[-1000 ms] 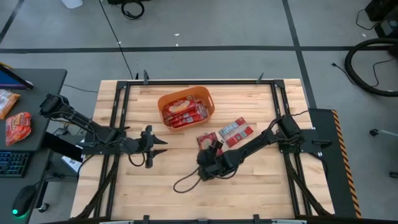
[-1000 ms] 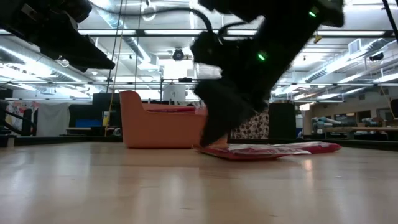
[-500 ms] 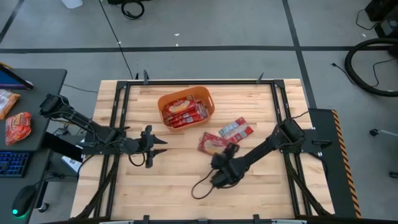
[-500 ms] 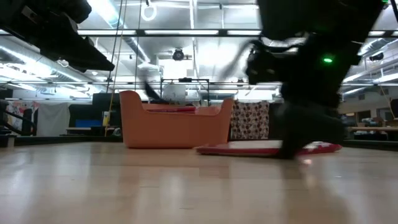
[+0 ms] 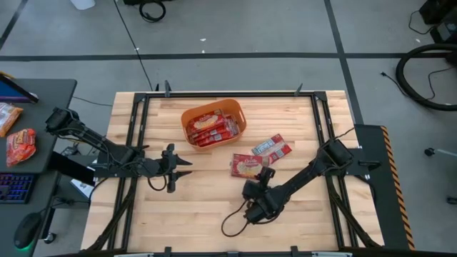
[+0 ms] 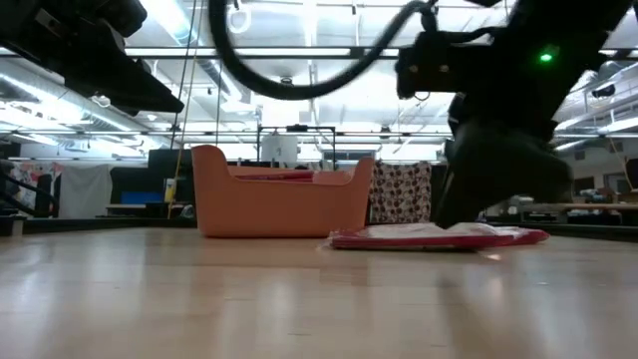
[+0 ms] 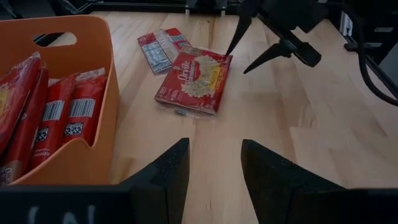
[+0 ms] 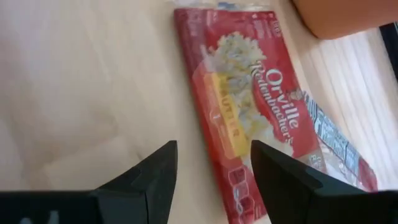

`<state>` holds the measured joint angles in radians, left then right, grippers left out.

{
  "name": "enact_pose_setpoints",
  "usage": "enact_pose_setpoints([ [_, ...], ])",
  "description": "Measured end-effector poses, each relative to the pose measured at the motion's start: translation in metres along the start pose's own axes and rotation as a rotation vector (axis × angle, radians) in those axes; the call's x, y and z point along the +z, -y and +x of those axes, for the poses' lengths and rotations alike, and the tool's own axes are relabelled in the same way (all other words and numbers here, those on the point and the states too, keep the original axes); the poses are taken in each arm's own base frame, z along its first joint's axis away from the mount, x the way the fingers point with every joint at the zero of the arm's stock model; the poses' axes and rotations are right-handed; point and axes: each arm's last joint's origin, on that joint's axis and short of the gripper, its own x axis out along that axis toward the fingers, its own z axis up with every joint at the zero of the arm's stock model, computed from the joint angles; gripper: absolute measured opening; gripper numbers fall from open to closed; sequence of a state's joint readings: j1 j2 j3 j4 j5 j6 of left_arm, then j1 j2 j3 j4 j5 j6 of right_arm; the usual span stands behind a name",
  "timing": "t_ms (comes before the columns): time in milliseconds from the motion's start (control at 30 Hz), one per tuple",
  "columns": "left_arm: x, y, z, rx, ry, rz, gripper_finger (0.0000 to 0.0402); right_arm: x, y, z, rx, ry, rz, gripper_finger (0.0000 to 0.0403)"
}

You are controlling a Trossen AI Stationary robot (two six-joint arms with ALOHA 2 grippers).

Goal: Sort popcorn bags into baskets
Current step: Put the popcorn bag into the orange bin

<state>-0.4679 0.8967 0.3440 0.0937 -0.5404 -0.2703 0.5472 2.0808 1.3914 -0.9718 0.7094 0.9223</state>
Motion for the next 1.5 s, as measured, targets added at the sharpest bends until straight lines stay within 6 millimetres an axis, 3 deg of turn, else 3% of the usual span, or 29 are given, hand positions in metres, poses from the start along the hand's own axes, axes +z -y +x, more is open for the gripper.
enact_pose_setpoints([
  [367, 0.000, 0.000, 0.000, 0.001, -0.001, -0.007, 0.0151, -0.025, 0.000, -0.014, -0.046, -0.071, -0.239, 0.0209],
  [700, 0.000, 0.000, 0.000, 0.001, 0.000, -0.014, 0.0151, -0.051, 0.007, 0.006, -0.105, -0.109, -0.221, 0.0209],
  [1500, 0.000, 0.000, 0.000, 0.001, 0.000, -0.012, 0.0151, -0.010, 0.031, 0.056, -0.234, 0.038, -0.235, 0.0192],
])
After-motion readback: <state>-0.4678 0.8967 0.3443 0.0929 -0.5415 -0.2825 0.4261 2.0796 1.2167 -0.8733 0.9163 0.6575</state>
